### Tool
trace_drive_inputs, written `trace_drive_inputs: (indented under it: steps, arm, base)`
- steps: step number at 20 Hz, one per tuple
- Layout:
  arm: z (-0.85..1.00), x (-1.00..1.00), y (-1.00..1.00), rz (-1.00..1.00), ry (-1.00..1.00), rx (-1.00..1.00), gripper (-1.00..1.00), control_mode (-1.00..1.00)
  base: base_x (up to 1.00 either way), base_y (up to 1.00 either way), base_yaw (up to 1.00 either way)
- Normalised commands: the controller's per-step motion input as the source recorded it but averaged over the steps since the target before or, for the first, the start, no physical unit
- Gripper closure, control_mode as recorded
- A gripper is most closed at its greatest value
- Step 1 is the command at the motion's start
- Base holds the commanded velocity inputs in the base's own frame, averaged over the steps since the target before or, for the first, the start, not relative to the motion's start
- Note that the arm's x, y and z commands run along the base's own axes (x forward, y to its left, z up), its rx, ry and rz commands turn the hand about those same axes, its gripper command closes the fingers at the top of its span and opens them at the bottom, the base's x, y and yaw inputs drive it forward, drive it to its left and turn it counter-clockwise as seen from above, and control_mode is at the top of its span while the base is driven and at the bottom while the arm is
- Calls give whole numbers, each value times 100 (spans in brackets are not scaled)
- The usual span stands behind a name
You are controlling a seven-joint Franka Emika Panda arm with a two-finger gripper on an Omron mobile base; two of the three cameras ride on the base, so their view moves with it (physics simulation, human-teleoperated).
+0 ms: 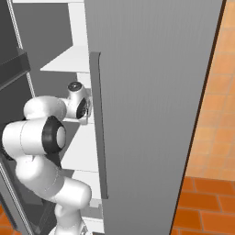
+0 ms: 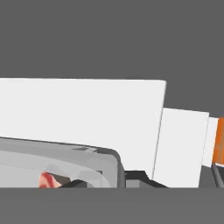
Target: Take the meat container that has the steak and place it on the second highest rack of the freezer. Then take the vegetable container that has the garlic and eggplant and place it on the highest rack of the freezer.
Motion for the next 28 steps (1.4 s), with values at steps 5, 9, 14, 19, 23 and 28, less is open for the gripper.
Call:
trace_drive_inputs:
  steps: [5, 9, 14, 19, 23, 28]
  arm:
    - [-33, 62, 7, -1, 0, 0, 100, -100]
    - [-42, 52, 6, -1, 2, -1, 100, -100]
    - [-1, -27, -1, -1, -11, 0, -100, -100]
    - [3, -72, -9, -1, -38, 1, -100, -100]
    - [74, -85, -46, -7, -45, 16, -100, -100]
    - [100, -96, -22, -15, -23, 20, -100, -100]
  base:
    - [0, 0, 0]
    - [0, 0, 0]
    - [0, 0, 0]
    - [0, 0, 0]
    - [0, 0, 0]
    - [0, 0, 0]
